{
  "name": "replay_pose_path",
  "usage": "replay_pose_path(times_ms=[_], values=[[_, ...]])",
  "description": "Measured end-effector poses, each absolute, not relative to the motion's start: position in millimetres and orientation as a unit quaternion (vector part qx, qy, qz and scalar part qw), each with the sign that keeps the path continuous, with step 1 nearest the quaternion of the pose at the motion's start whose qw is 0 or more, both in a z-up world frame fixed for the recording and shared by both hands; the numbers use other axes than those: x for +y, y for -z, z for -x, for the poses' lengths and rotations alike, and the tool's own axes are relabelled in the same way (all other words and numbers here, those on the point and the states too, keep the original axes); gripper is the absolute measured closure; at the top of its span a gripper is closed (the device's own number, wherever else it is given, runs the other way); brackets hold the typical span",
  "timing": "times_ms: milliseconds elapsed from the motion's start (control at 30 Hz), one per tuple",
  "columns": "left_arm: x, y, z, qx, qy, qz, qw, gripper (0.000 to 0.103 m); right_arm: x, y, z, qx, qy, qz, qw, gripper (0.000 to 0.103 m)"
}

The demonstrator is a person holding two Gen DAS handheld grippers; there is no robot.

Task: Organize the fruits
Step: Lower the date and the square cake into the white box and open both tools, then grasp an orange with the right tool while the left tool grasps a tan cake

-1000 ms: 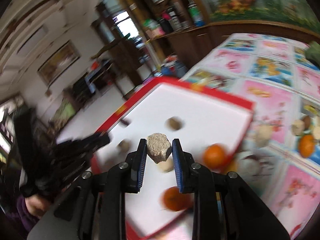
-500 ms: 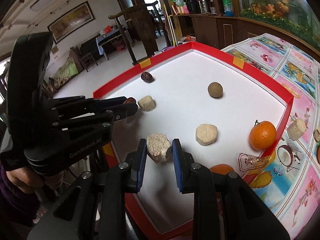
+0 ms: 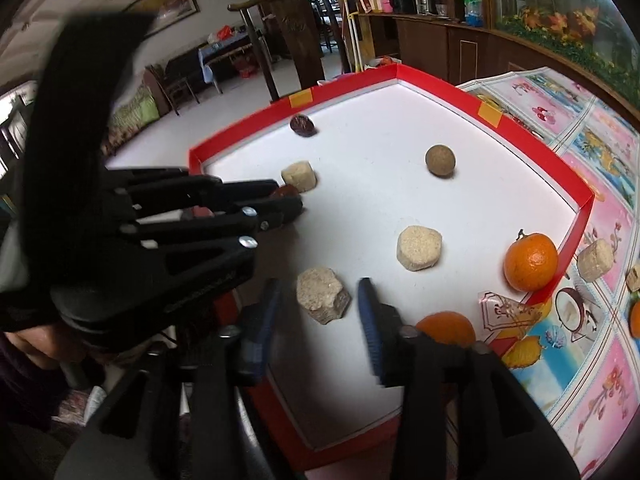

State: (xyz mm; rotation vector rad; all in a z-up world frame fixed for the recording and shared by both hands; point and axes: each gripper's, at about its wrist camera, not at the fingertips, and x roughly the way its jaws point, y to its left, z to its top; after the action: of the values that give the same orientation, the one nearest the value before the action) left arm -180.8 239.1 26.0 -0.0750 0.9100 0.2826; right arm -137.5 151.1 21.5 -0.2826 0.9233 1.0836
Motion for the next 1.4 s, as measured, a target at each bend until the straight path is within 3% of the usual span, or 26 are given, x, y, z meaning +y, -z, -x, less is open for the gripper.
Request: replay_pose_path(times_ms=[100, 233, 367, 700, 1133, 1267, 1333, 1400], values=[[243.2, -31.6, 180.9, 0.434, -0.144, 0.054, 0.888, 0.047, 132.9, -35.6, 127.1, 0.402, -0.493, 0.1, 0.765, 0.054], [234.2, -45.0, 179.0, 0.42, -0.143, 0.043, 0.895, 0.044, 97.0, -52.4, 104.9, 0.382, -0.47, 0.05, 0.794, 0.043], [221.4, -54.8, 173.4, 0.409, -0.131, 0.036, 0.902, 0.037, 57.2, -59.5, 78.8, 0.378, -0.422, 0.018, 0.824, 0.041], [169.5, -65.3, 151.7, 0.401, -0.075, 0.008, 0.913, 0.034, -36.4, -53.1, 34.0, 0.397, -0.3, -0.007, 0.867, 0.041], [117.0, -70.2, 109.6, 0.39, -0.025, -0.037, 0.92, 0.034, -44.2, -19.5, 2.4, 0.45, -0.257, -0.009, 0.855, 0.042], [103.2, -73.6, 100.7, 0.384, -0.006, -0.064, 0.921, 0.034, -32.8, -13.3, -3.3, 0.454, -0.256, 0.004, 0.854, 0.055], [94.8, -74.4, 93.7, 0.38, 0.006, -0.091, 0.921, 0.034, -28.5, -12.8, -5.7, 0.449, -0.249, 0.01, 0.858, 0.055], [88.6, -73.6, 86.7, 0.381, 0.023, -0.11, 0.918, 0.034, -26.1, -12.3, -7.2, 0.443, -0.242, 0.022, 0.863, 0.062]])
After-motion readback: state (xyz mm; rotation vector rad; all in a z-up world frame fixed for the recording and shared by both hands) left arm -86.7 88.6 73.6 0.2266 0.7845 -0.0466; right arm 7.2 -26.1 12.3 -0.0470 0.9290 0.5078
